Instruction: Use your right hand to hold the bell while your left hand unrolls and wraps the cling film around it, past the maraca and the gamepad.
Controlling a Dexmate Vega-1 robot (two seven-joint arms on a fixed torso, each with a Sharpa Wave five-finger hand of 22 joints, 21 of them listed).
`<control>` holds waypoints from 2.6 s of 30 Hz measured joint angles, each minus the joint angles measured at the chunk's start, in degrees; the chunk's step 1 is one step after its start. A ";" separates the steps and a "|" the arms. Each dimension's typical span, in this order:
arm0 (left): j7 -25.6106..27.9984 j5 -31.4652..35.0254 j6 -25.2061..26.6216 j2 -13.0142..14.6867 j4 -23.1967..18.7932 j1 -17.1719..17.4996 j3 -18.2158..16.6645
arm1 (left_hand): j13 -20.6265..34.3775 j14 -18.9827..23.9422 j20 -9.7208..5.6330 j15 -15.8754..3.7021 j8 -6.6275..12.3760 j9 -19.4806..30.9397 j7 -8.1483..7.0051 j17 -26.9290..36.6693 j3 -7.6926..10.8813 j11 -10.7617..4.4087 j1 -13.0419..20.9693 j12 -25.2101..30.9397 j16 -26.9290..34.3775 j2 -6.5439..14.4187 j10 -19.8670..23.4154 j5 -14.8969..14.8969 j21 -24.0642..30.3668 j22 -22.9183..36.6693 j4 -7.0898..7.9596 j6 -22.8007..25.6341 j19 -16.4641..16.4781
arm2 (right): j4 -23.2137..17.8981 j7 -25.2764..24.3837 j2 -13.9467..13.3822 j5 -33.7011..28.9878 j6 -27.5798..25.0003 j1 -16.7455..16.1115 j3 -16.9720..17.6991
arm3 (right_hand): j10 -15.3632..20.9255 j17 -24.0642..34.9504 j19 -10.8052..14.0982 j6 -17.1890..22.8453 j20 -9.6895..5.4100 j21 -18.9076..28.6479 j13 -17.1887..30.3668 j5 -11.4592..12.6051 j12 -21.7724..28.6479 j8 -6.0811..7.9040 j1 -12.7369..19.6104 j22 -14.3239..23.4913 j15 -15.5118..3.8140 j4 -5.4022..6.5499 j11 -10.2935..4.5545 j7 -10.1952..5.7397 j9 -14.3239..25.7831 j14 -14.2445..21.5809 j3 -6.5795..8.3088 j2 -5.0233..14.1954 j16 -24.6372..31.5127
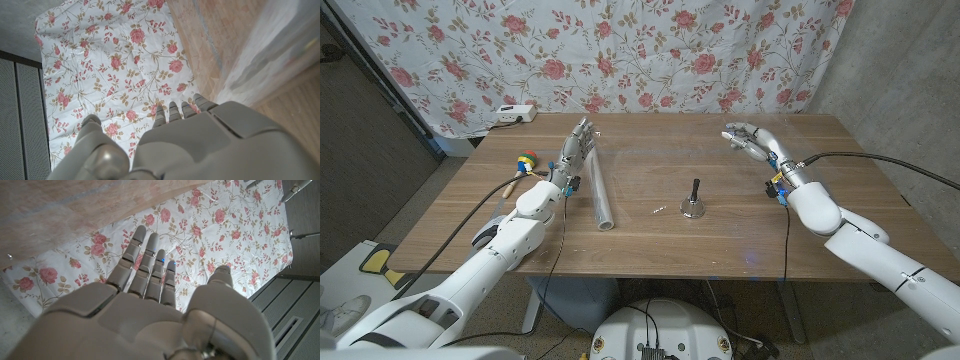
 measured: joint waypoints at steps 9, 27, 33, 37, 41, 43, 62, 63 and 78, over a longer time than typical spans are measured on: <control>-0.11 0.07 0.27 -0.19 0.15 -0.33 0.26 | 0.00 0.00 -0.09 0.00 0.00 0.00 0.00 0.00 0.00 0.00 0.00 0.00 0.00 0.00 0.00 0.00 0.00 0.00 0.00 0.00 -0.09 | -1.46 -0.19 -1.22 -2.31 -0.99 -1.01 0.47 | 0.46 3.29 2.91 1.01 -1.04 2.37 -0.84 -0.21 -0.91 -0.23 1.28 0.88 -0.34 -0.23 -0.11 0.21 0.00 2.99 0.55 -0.38 3.68; 0.29 0.35 0.44 -0.72 0.63 -0.61 0.64 | 0.00 0.00 -0.08 0.00 0.00 0.00 0.00 0.00 0.00 0.00 0.00 0.00 0.00 0.00 0.00 0.00 0.00 0.00 0.00 0.00 -0.08 | -3.28 -1.74 -2.88 -8.70 -1.83 -2.18 0.82 | 7.52 4.88 7.25 3.99 -2.98 7.33 -0.79 -0.43 -0.45 -0.61 2.26 3.31 -1.24 0.33 -3.05 -0.52 -0.01 10.05 1.10 -0.90 4.98; 0.40 0.35 0.61 -0.73 0.43 -0.38 0.69 | 0.00 0.00 -0.08 0.00 -0.32 0.00 0.00 0.00 0.00 0.00 0.00 0.00 0.00 0.00 0.00 0.00 0.00 0.00 0.00 0.00 -0.08 | -3.49 -2.19 -3.03 -10.43 -1.45 -2.45 0.82 | 7.96 5.28 7.25 4.74 -2.98 8.15 -0.55 -0.43 -0.39 -0.61 2.26 3.82 -1.45 0.33 -3.49 -0.59 -0.01 11.01 1.09 -0.90 5.33; 0.51 0.35 0.70 -0.73 0.29 -0.19 0.69 | 0.00 0.00 -0.08 0.00 -0.32 0.00 0.00 0.00 0.00 0.00 0.00 0.00 0.00 0.00 0.00 0.00 0.00 0.00 0.00 0.00 -0.08 | -3.85 -2.44 -3.20 -12.04 -1.38 -2.56 0.61 | 10.77 6.04 7.61 6.28 -3.34 9.26 -0.01 -0.43 1.03 -0.61 2.56 4.50 -1.79 0.33 -4.57 -0.75 0.22 11.96 1.09 -1.20 5.60; 0.55 0.31 0.83 -0.70 0.09 -0.04 0.69 | 0.00 0.00 -0.08 0.00 -0.32 0.00 0.00 0.00 0.00 0.00 0.00 0.00 0.00 0.00 0.00 0.00 0.00 0.00 0.00 0.00 -0.08 | -4.31 -2.68 -3.31 -13.20 -1.37 -2.66 0.34 | 13.85 7.30 8.28 7.69 -4.01 10.88 1.15 -0.43 3.20 -0.61 2.71 5.56 -2.27 0.33 -5.91 -0.94 0.28 13.47 1.09 -1.35 6.05; 0.56 0.22 0.94 -0.68 -0.02 0.08 0.69 | 0.00 0.00 -0.08 0.00 -0.32 0.00 0.00 0.00 0.00 0.00 0.00 0.00 0.00 0.00 0.00 0.00 0.00 0.00 0.00 0.00 -0.08 | -4.48 -2.78 -3.35 -13.81 -1.40 -2.72 0.24 | 14.90 7.67 8.28 7.81 -4.01 11.33 1.61 -0.43 3.95 -0.71 2.71 5.93 -2.20 0.33 -6.12 -1.06 0.54 14.01 1.09 -1.35 6.09; 0.69 -0.19 1.26 -0.41 -1.00 0.95 0.68 | 0.00 0.00 -0.08 0.00 -0.32 0.00 0.00 0.00 0.00 0.00 0.22 0.00 0.00 0.22 0.00 0.00 0.00 0.00 0.00 0.00 -0.08 | -7.06 -3.18 -4.33 -18.87 -2.73 -4.22 0.09 | 17.04 9.62 8.99 9.60 -4.72 13.90 4.39 -0.43 7.78 -1.49 2.71 7.79 -2.98 0.57 -6.20 -1.42 0.81 16.24 1.33 -1.35 5.65; 0.70 -0.19 1.27 -0.40 -1.06 1.00 0.67 | 0.00 0.00 -0.08 0.00 -0.32 0.00 0.00 0.00 0.00 0.00 0.22 0.00 0.00 0.22 0.00 0.00 0.00 0.00 0.00 0.00 -0.08 | -7.19 -3.12 -4.41 -19.04 -2.81 -4.30 0.10 | 17.04 9.73 9.09 9.60 -4.82 14.21 4.56 -0.43 7.93 -1.49 2.71 7.82 -3.07 0.57 -6.20 -1.42 0.81 16.61 1.33 -1.35 5.65; 1.01 -0.43 1.71 0.06 -2.21 1.69 0.45 | 0.00 0.00 -0.08 0.00 -0.32 0.00 -0.04 0.00 0.00 0.00 0.22 0.00 0.00 0.22 0.00 0.00 0.00 0.00 0.00 0.04 -0.08 | -8.22 -1.82 -4.92 -20.25 -3.27 -4.80 0.14 | 16.08 12.18 11.06 10.23 -5.55 16.90 6.67 -0.42 9.73 -2.43 4.27 8.83 -4.21 0.10 -6.54 -1.43 1.25 21.17 2.14 -1.40 6.83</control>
